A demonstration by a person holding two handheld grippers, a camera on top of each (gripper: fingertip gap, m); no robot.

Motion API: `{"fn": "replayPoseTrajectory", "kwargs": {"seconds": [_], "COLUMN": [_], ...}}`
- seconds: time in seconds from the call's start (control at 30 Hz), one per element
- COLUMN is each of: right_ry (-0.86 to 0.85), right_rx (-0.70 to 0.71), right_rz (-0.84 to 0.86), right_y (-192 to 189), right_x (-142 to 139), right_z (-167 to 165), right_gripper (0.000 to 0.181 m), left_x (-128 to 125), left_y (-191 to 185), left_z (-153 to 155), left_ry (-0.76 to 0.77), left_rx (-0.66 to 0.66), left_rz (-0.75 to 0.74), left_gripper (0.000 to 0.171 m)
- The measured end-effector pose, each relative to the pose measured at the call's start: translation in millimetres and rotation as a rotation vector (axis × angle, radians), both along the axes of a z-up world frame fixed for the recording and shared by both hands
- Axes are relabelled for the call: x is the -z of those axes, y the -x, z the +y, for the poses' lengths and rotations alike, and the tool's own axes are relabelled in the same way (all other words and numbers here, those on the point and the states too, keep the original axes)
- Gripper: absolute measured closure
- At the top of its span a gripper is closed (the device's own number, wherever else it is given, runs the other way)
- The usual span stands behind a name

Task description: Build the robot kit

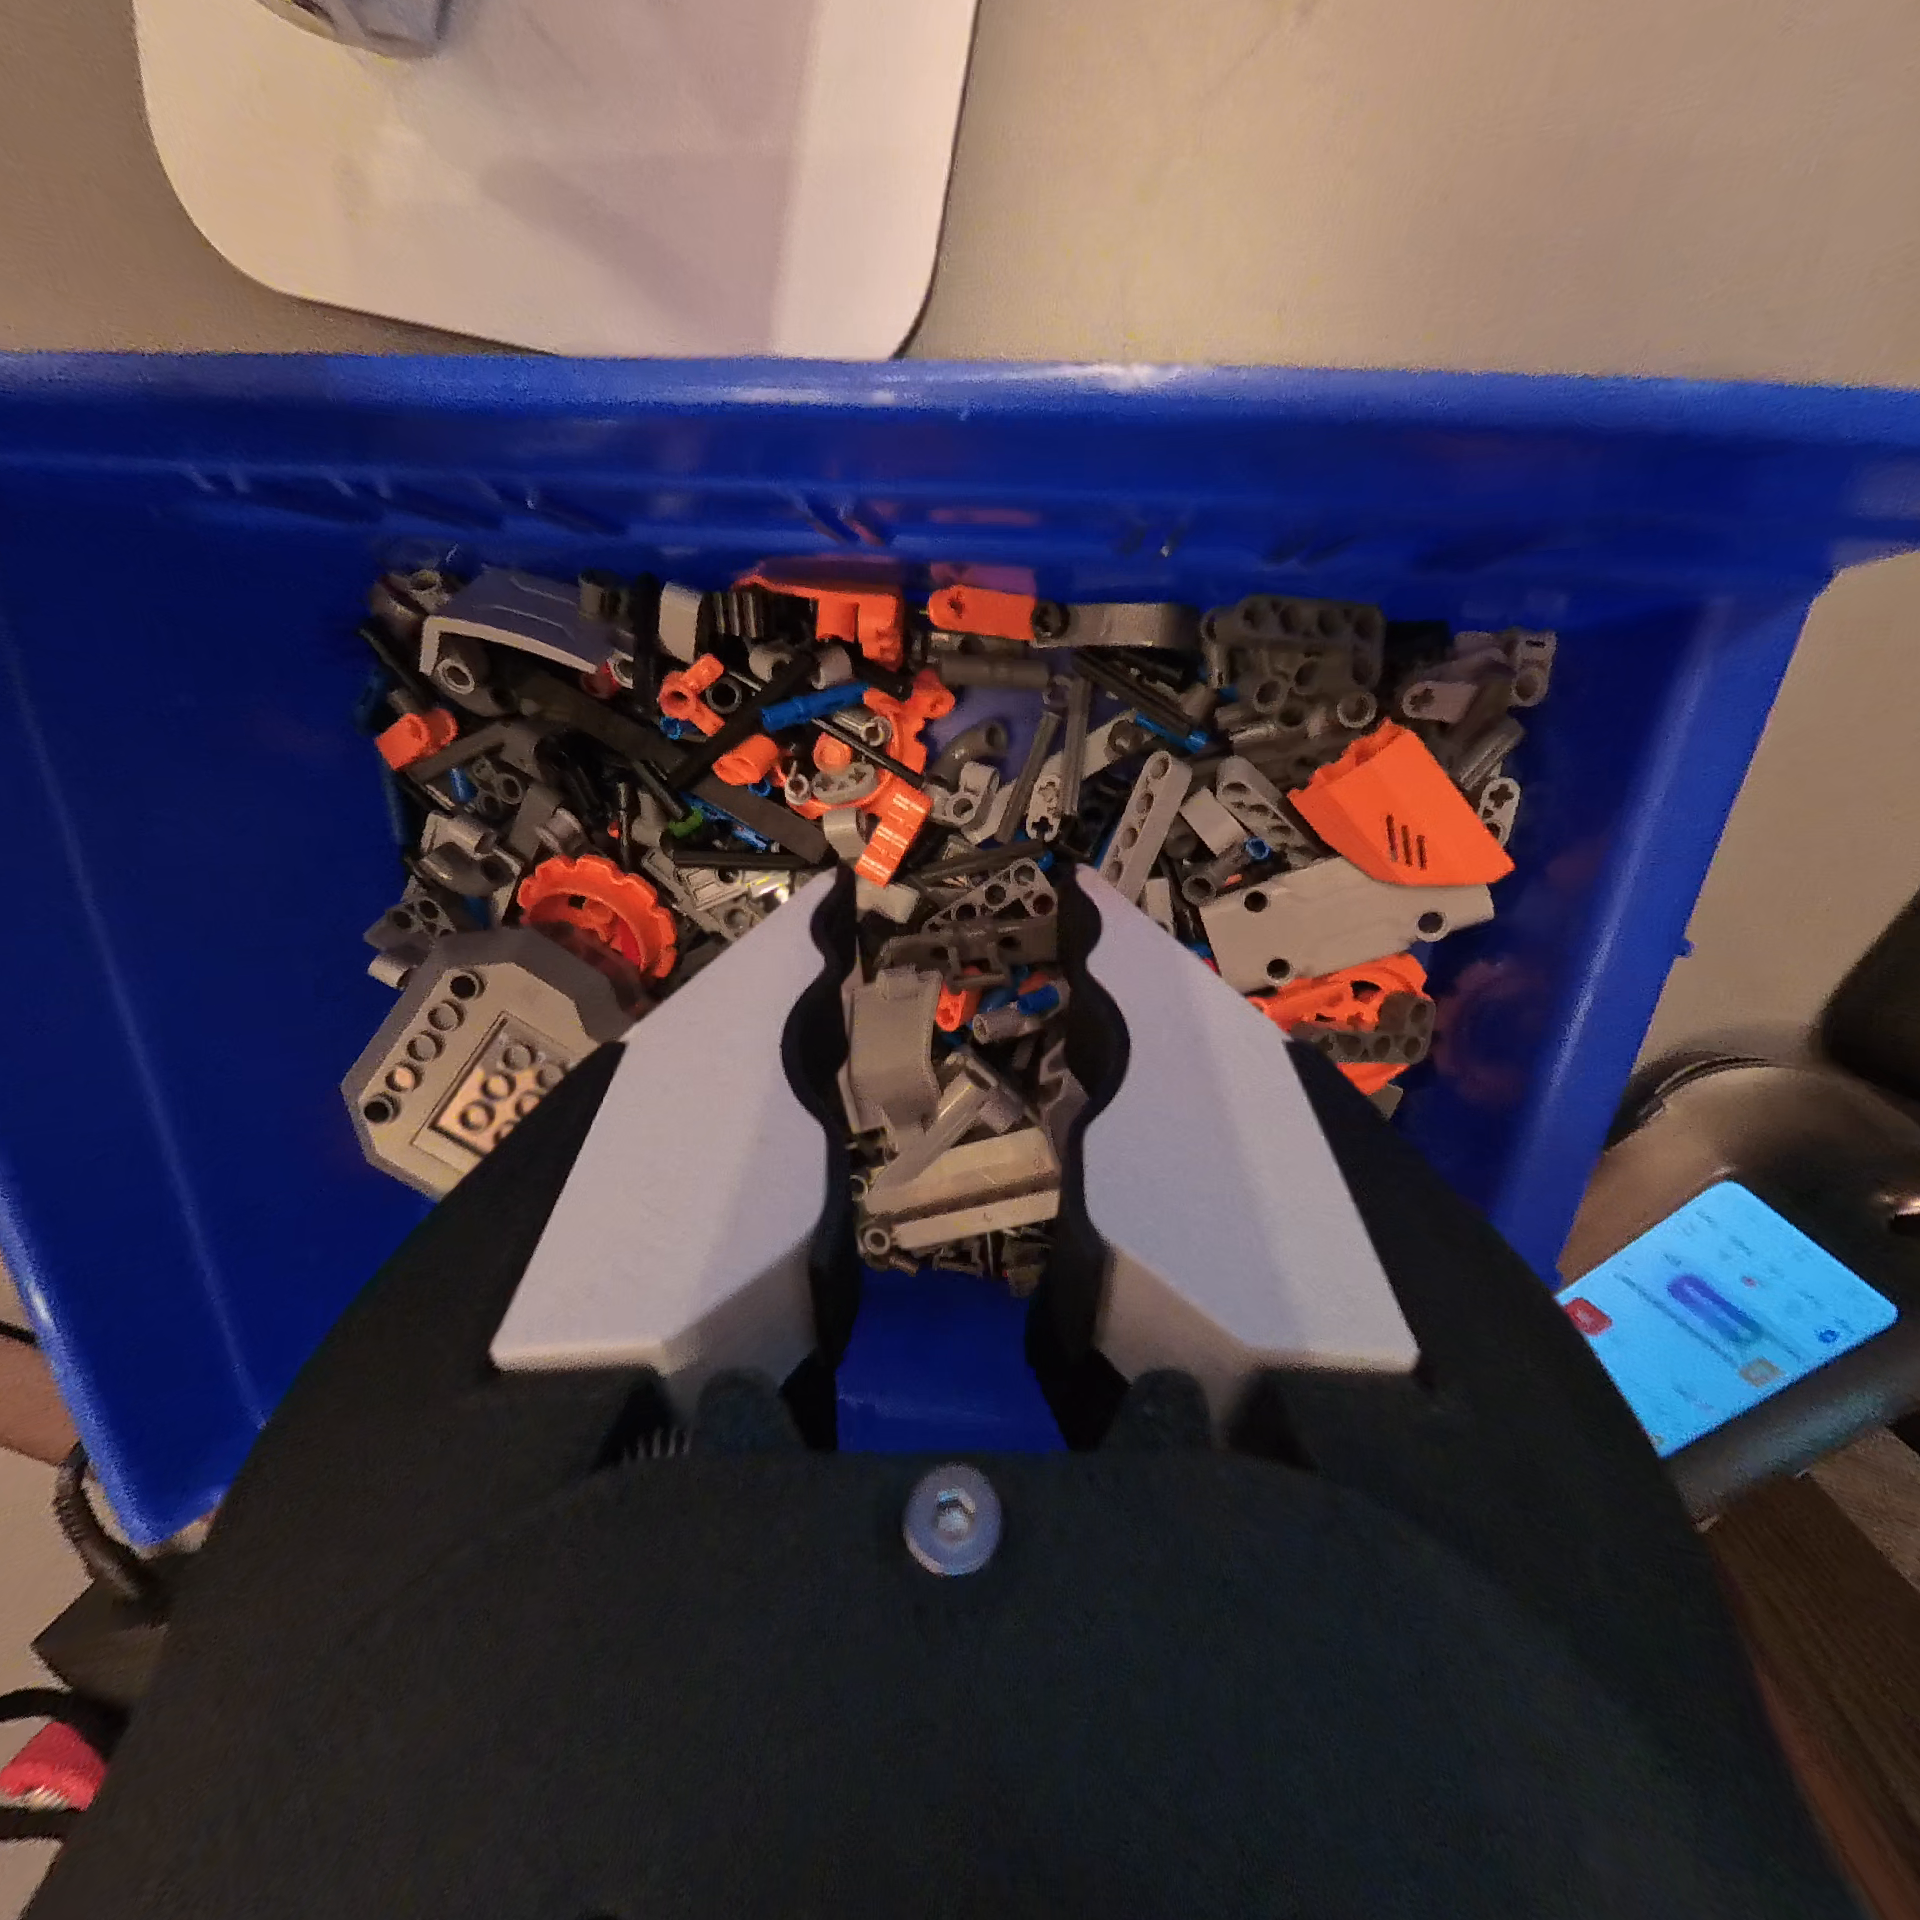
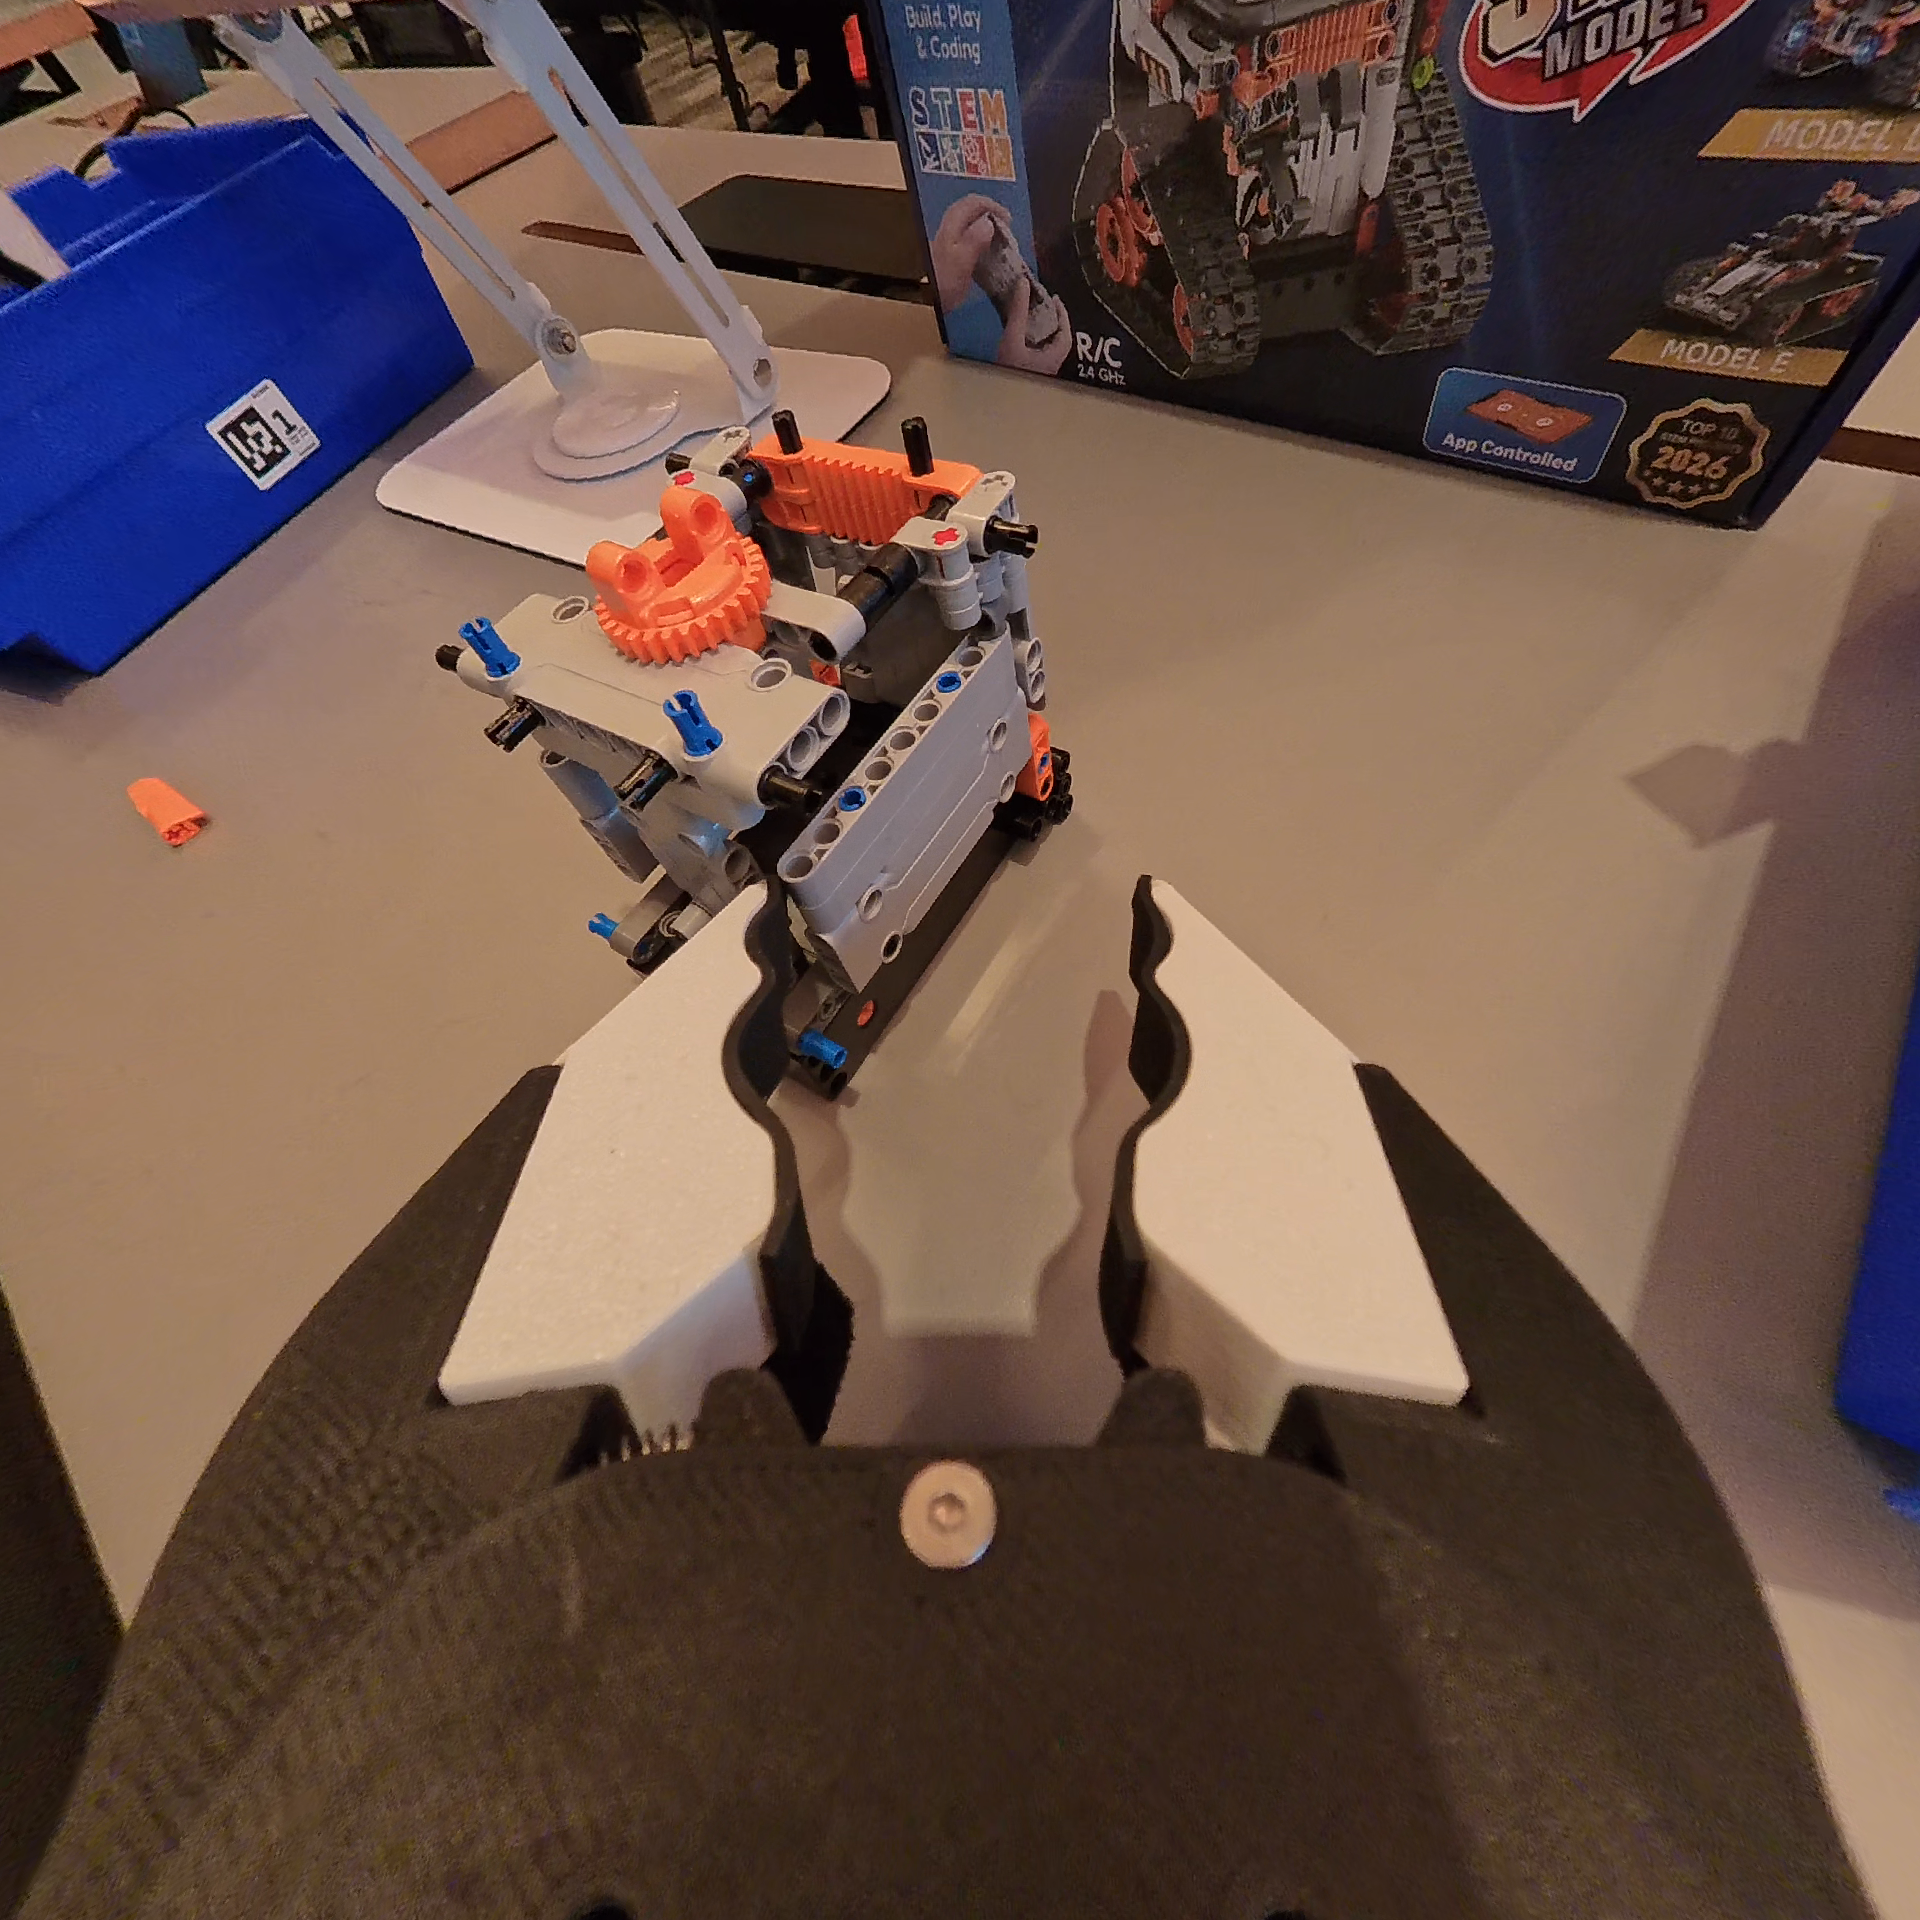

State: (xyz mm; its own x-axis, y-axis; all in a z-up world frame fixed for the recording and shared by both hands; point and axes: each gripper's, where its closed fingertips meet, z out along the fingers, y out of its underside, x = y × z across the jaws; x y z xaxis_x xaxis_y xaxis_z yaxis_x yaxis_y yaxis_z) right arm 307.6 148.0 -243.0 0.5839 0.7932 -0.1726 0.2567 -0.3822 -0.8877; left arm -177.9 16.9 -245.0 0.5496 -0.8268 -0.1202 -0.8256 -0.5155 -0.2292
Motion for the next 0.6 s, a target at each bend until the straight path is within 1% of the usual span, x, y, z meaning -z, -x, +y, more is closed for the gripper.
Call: {"fn": "replayPoseTrajectory", "kwargs": {"seconds": [0.1, 0.3, 0.47, 0.6], "right_ry": [-0.003, -0.002, -0.004, -0.004], "right_rx": [0.000, -0.003, -0.005, -0.006], "right_rz": [0.003, 0.005, 0.003, 0.010], "right_y": [0.0, 0.4, 0.7, 0.6], "right_x": [-0.9, -1.3, -1.8, -3.0], "right_z": [-0.2, -0.4, -1.2, -1.4], "right_gripper": [0.117, 0.117, 0.117, 0.117], "left_x": [7.1, 13.2, 27.6, 28.6], "left_y": [-1.6, -8.2, -2.1, 2.0], "left_z": [-2.3, -36.4, -44.4, -46.4], "left_ry": [0.034, 0.123, 0.170, 0.181], "left_rx": [0.009, 0.091, 0.076, 0.046], "left_rz": [0.003, -0.007, 0.013, 0.000], "left_gripper": [0.135, 0.144, 0.146, 0.148]}}
